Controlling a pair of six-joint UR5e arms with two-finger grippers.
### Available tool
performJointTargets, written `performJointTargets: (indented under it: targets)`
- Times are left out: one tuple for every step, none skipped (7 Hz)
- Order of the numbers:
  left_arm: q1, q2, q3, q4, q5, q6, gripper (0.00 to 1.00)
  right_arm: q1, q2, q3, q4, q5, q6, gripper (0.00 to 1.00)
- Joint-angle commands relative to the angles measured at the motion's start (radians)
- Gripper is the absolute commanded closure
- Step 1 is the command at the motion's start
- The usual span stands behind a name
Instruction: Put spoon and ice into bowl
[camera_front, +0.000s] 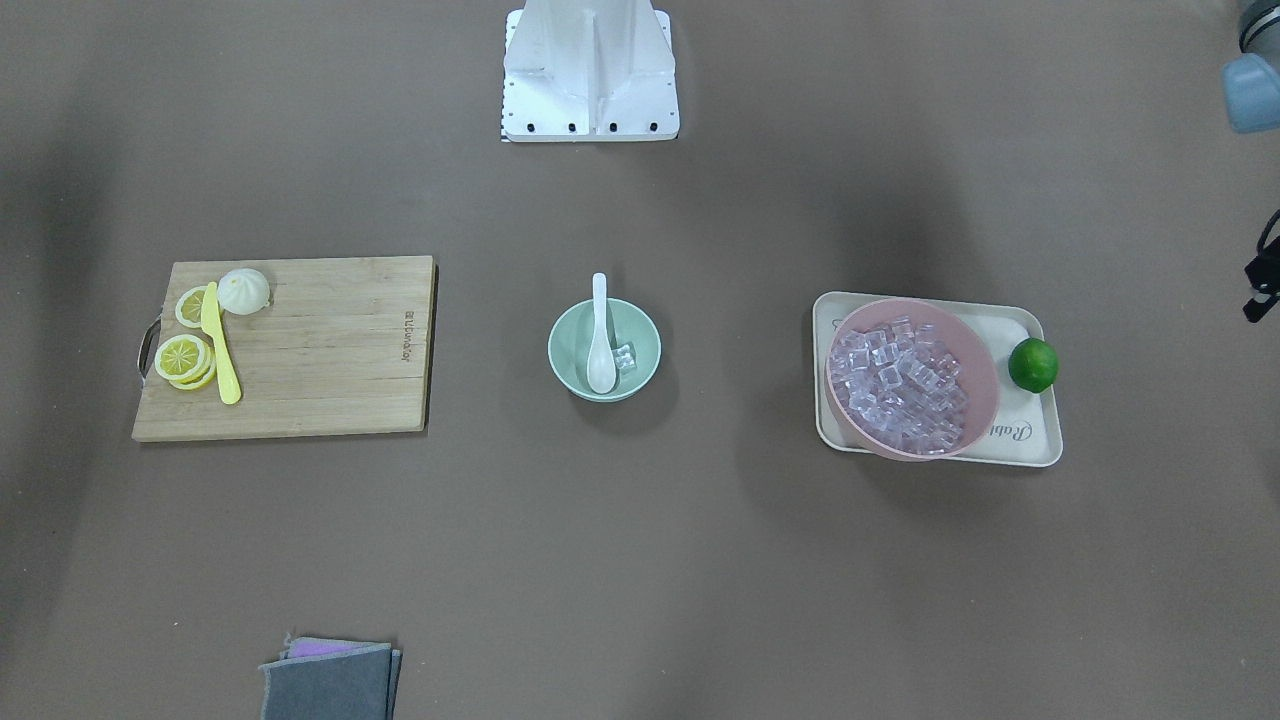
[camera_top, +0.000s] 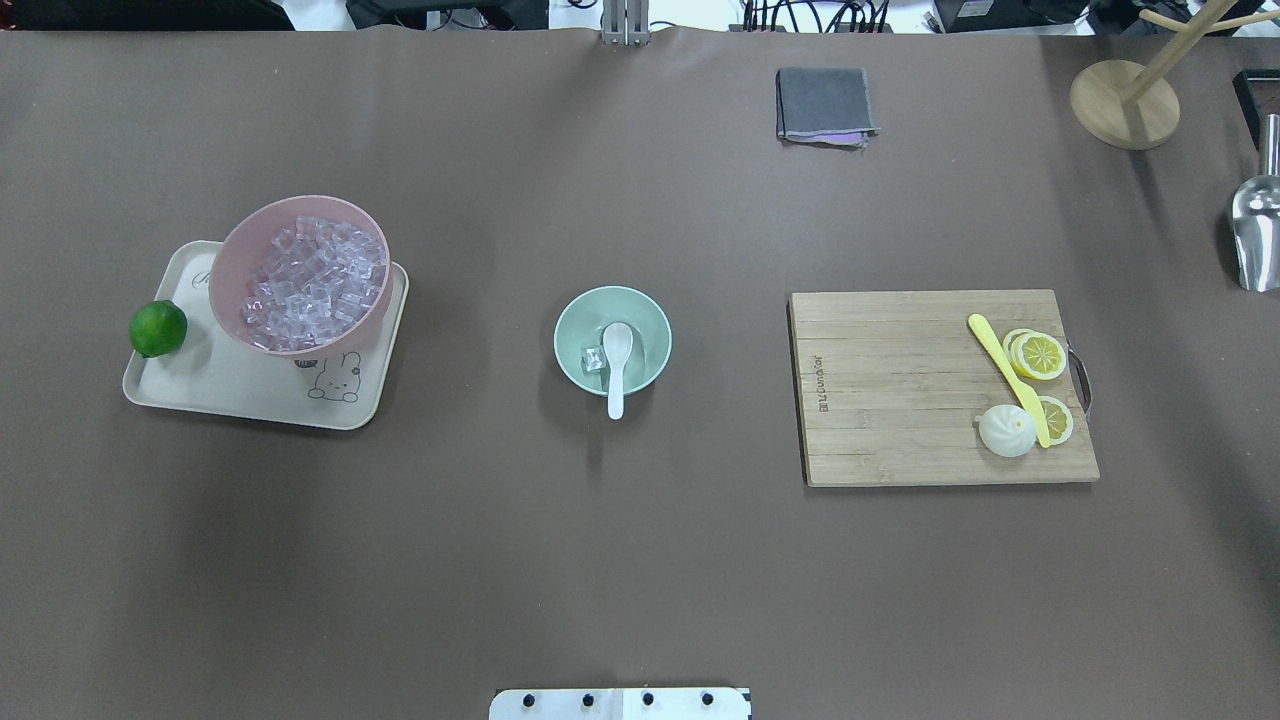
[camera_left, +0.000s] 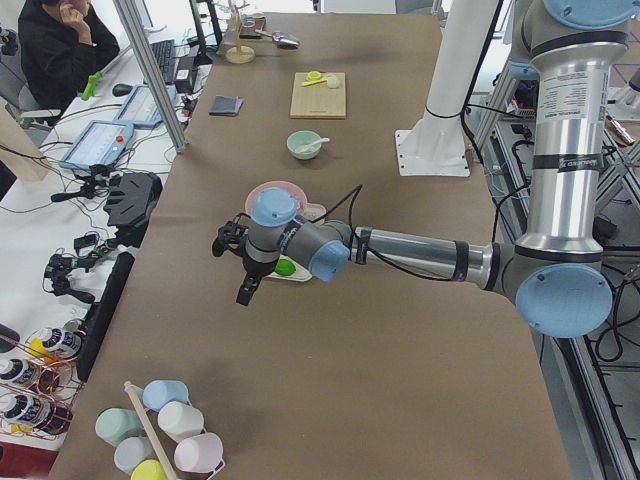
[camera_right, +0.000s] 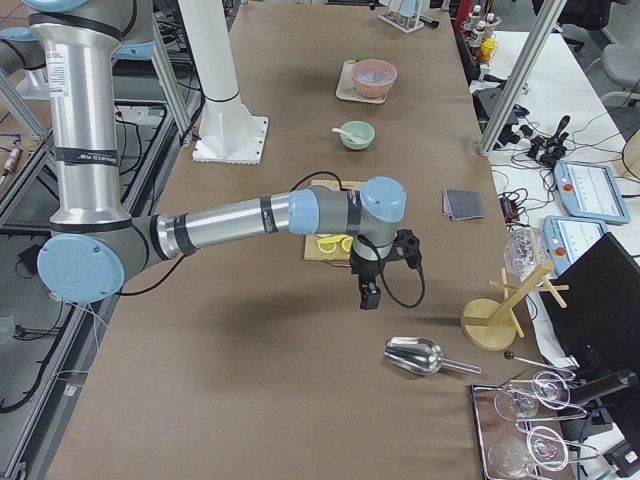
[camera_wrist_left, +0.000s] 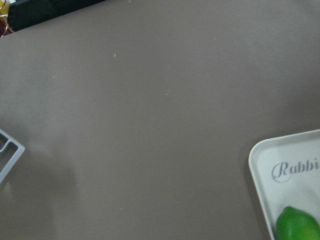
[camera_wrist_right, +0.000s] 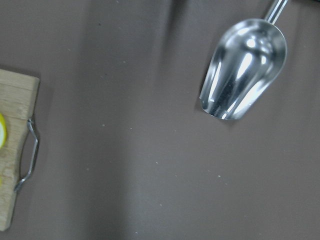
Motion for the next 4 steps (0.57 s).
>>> performJointTargets:
  targets:
    - [-0.094, 0.062, -0.002, 0.014, -0.107, 0.020, 0.02, 0.085, -0.047, -0.071, 0.003, 0.023, -0.075, 0.00]
    - [-0.095, 0.071, -0.002, 0.014, -0.108, 0.018, 0.02, 0.093, -0.070, -0.065, 0.003, 0.023, -0.072, 0.00]
    - [-0.090, 0.071, 0.004, 0.012, -0.101, 0.018, 0.02, 0.093, -0.073, -0.060, 0.003, 0.023, -0.067, 0.00]
    - [-0.088, 0.073, 0.009, 0.012, -0.099, 0.018, 0.02, 0.093, -0.071, -0.060, 0.003, 0.023, -0.061, 0.00]
